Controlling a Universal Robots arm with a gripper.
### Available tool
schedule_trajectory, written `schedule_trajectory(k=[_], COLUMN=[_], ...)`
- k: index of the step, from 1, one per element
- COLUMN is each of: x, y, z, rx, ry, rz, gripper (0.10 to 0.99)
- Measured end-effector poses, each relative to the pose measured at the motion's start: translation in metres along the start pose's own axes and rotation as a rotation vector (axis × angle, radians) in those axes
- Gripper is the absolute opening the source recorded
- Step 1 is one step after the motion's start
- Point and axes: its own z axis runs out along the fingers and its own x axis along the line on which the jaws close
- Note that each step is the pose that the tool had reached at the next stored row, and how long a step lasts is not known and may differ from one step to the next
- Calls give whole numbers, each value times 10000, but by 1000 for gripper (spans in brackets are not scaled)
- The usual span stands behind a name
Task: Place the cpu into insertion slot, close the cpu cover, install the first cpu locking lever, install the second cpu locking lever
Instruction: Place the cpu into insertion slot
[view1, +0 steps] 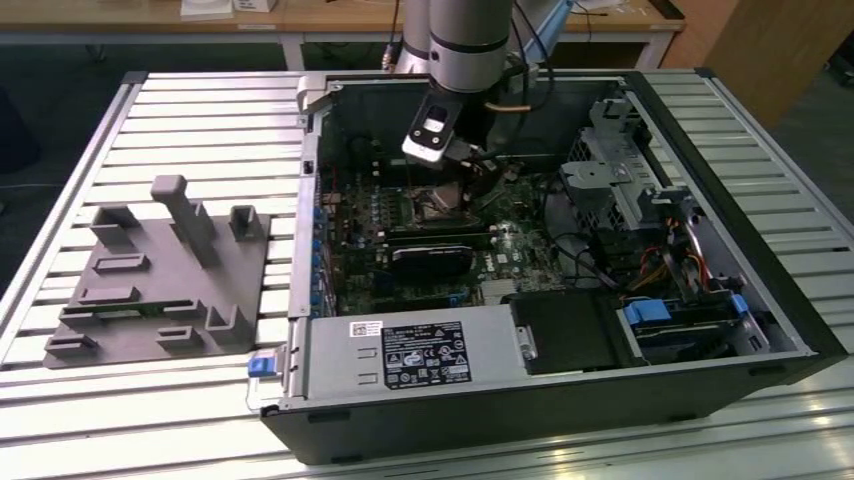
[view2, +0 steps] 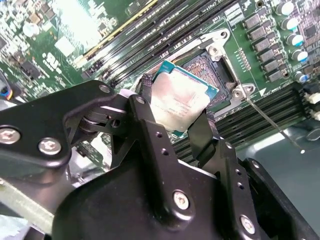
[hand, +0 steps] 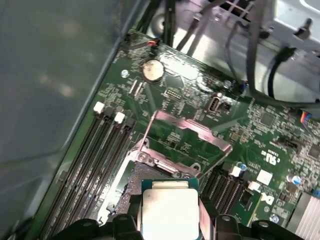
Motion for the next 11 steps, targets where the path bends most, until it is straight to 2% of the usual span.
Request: schedule_trajectory(k=[11], x=[0], y=[0], z=[4], rx=[76], ry=[-158], rz=[1475], gripper=[537])
